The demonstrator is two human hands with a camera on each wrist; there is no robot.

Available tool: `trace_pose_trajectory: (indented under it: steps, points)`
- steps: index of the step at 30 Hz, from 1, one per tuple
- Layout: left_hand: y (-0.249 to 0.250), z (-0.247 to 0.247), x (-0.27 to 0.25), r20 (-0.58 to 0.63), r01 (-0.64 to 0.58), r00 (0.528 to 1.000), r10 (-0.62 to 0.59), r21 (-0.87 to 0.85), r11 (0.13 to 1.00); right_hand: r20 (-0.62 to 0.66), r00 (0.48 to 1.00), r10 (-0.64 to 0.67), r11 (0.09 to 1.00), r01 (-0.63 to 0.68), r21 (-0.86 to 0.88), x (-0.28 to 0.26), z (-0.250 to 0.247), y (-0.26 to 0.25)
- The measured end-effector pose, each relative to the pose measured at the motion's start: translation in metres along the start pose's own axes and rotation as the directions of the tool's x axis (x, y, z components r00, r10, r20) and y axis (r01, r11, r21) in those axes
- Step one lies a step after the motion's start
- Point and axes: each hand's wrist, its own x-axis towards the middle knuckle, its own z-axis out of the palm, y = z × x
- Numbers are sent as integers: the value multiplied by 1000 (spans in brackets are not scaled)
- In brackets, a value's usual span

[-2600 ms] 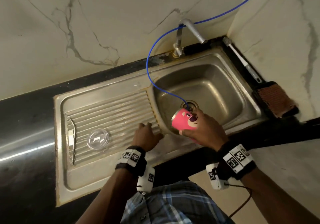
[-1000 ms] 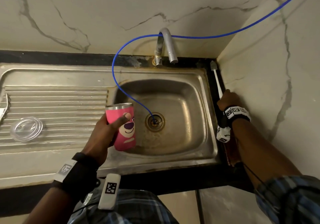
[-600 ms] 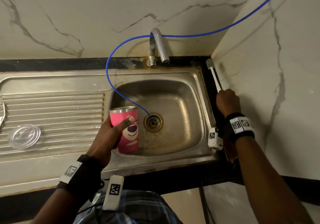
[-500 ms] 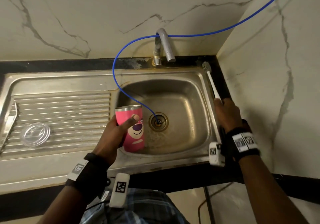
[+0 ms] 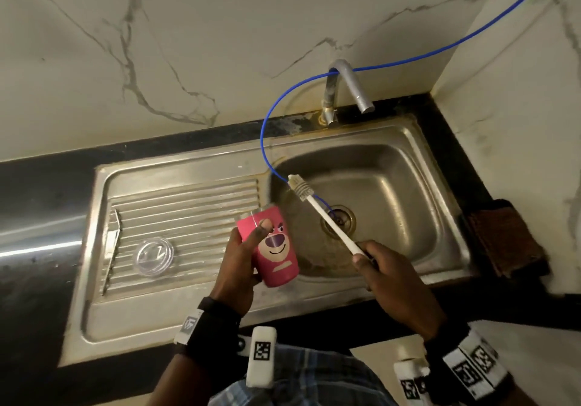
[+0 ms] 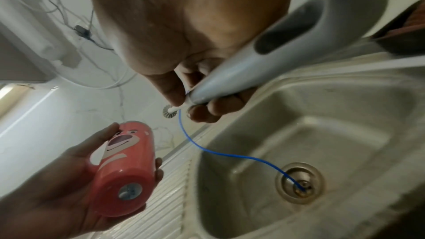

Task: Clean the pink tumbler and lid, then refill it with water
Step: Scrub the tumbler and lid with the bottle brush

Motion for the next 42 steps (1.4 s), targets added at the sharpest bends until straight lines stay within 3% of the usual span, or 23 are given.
trace_pose_trajectory:
  steps: [9, 14, 18, 22, 26, 33, 38, 42]
  points:
    - [43, -80, -9, 94, -29, 995, 37, -85, 996, -59, 983, -175, 974, 181, 132, -18, 86, -120]
    - [58, -105, -11, 79, -65, 993, 82, -194, 979, -83, 940, -332, 934, 339, 109, -32, 120, -159]
    - [65, -105, -16, 28, -125, 990, 137, -260, 957, -163, 883, -439, 894, 447, 13, -34, 127, -172]
    - [70, -91, -26, -41, -244, 970, 241, -252, 937, -117, 885, -450, 884, 460, 80, -26, 119, -185]
    - [83, -80, -28, -75, -340, 940, 332, -259, 904, -90, 816, -571, 821, 571, -25, -19, 115, -199]
    - [111, -91, -19, -159, -384, 923, 351, -309, 870, -98, 763, -639, 769, 635, -76, -11, 119, -205]
    - [129, -112, -13, -305, -391, 907, 290, -359, 847, 22, 724, -689, 720, 688, -94, -23, 124, -183]
    - [116, -106, -25, -289, -400, 902, 321, -279, 873, 11, 720, -694, 715, 690, -114, -19, 122, -186]
